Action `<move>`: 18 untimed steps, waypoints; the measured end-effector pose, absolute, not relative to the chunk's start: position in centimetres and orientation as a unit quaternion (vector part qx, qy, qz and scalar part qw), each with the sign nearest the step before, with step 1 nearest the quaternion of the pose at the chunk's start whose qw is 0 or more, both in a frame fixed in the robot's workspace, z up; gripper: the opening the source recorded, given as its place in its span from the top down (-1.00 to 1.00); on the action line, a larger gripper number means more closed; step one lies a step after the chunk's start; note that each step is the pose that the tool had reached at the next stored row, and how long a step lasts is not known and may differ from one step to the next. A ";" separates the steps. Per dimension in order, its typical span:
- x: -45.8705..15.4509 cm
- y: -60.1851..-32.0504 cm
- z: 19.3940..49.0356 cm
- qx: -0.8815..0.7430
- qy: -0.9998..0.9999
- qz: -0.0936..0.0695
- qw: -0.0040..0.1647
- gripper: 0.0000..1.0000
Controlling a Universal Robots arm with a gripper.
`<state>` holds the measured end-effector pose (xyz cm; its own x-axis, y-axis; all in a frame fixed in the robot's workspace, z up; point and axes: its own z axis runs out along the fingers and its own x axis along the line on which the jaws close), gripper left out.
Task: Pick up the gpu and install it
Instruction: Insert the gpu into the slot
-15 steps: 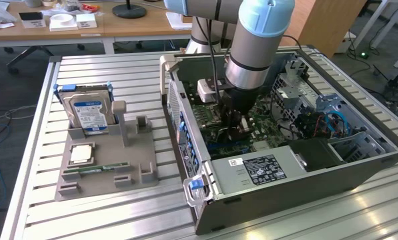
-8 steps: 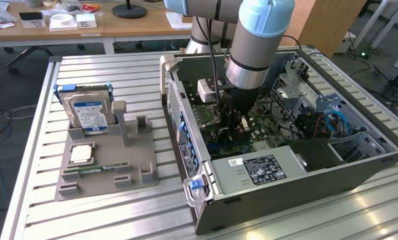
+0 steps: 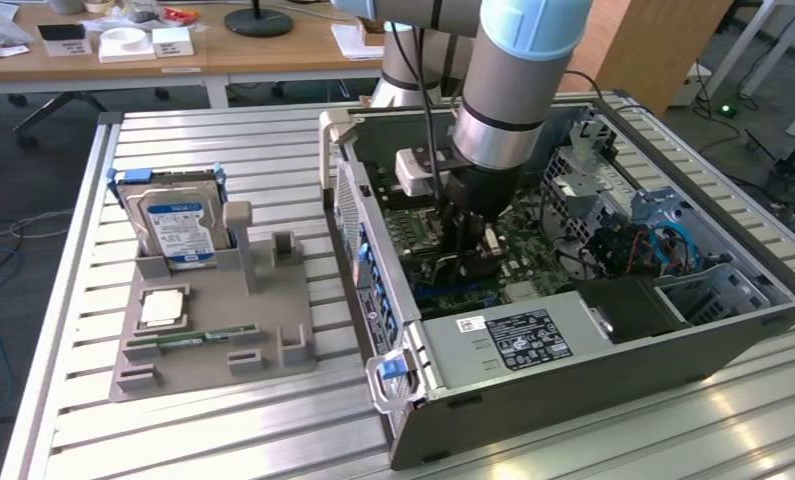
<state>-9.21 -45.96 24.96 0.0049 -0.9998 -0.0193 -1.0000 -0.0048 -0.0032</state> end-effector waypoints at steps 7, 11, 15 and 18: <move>-9.2 -46.0 25.1 -0.709 0.705 0.006 0.008 -0.03; -9.2 -45.9 25.1 -0.709 0.705 0.006 0.008 -0.03; -9.2 -46.0 25.1 -0.709 0.705 0.006 0.008 0.00; -9.2 -46.0 25.1 -0.709 0.705 0.006 0.008 0.36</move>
<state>-9.21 -45.95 25.15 0.0048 -0.9998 -0.0193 -1.0000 -0.0047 -0.0032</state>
